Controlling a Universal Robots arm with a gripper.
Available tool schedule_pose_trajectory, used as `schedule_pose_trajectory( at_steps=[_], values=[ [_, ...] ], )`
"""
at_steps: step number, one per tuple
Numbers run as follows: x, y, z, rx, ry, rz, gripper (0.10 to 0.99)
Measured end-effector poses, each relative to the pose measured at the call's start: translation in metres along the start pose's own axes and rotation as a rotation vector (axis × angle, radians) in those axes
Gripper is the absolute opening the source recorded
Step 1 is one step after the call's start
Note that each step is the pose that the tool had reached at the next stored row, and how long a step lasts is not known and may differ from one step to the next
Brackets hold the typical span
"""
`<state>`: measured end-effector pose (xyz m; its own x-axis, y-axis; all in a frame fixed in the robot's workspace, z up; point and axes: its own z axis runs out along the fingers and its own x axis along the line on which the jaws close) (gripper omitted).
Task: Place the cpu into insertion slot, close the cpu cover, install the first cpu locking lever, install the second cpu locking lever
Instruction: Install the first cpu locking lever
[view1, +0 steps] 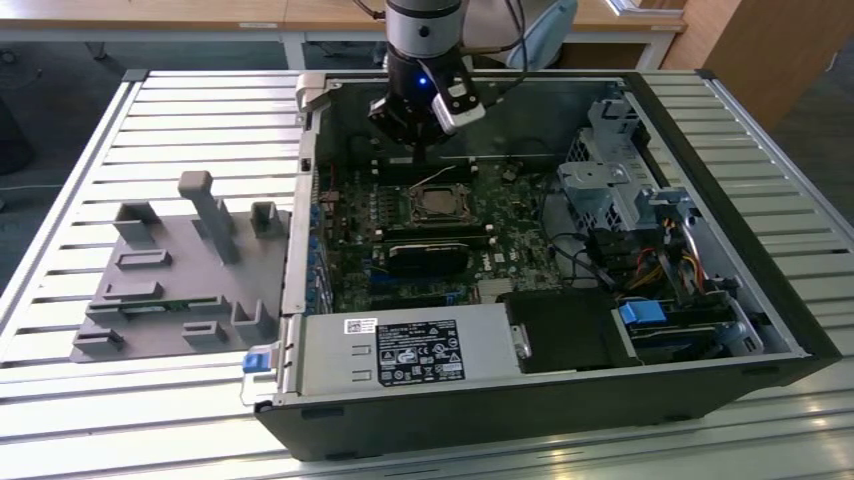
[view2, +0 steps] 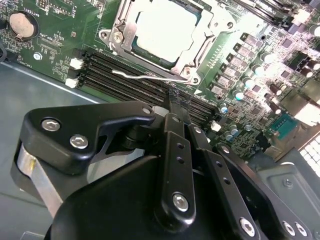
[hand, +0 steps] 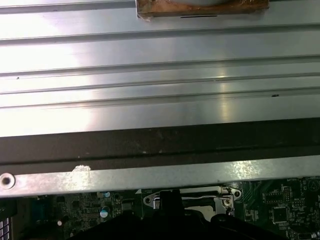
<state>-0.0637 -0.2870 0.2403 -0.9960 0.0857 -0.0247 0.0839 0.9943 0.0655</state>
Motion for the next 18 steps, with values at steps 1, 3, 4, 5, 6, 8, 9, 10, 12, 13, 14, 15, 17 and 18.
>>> schedule_pose_trajectory(
  at_steps=[1,3,4,5,6,8,9,10,12,13,14,15,17,18],
  values=[
    [0.0,0.0,0.0004,0.0,-0.0006,-0.001,0.106],
    [0.0,-0.0002,0.0017,0.0,-0.0011,-0.01,0.106],
    [0.0,-0.0002,0.0023,-0.001,-0.0015,-0.014,0.106],
    [0.0,-0.0002,0.0029,-0.001,-0.0017,-0.019,0.106],
    [-0.0003,-0.0002,0.0035,-0.001,-0.0018,-0.021,0.106],
    [-0.0021,-0.0001,0.0044,-0.001,-0.0018,-0.022,0.106],
    [-0.0028,-0.0001,0.005,-0.001,-0.0018,-0.022,0.106],
    [-0.0038,-0.0001,0.0056,-0.001,-0.0019,-0.022,0.106],
    [-0.007,0.0001,0.0073,-0.001,-0.0018,-0.022,0.106],
    [-0.0085,0.0002,0.0083,-0.001,-0.0019,-0.022,0.106],
    [-0.0101,0.0002,0.0094,-0.001,-0.0018,-0.022,0.106],
    [-0.0114,0.0003,0.0104,-0.001,-0.0019,-0.022,0.106],
    [-0.0134,0.0003,0.0125,-0.001,-0.0019,-0.022,0.106],
    [-0.014,0.0003,0.0134,-0.001,-0.0019,-0.022,0.106]
  ],
)
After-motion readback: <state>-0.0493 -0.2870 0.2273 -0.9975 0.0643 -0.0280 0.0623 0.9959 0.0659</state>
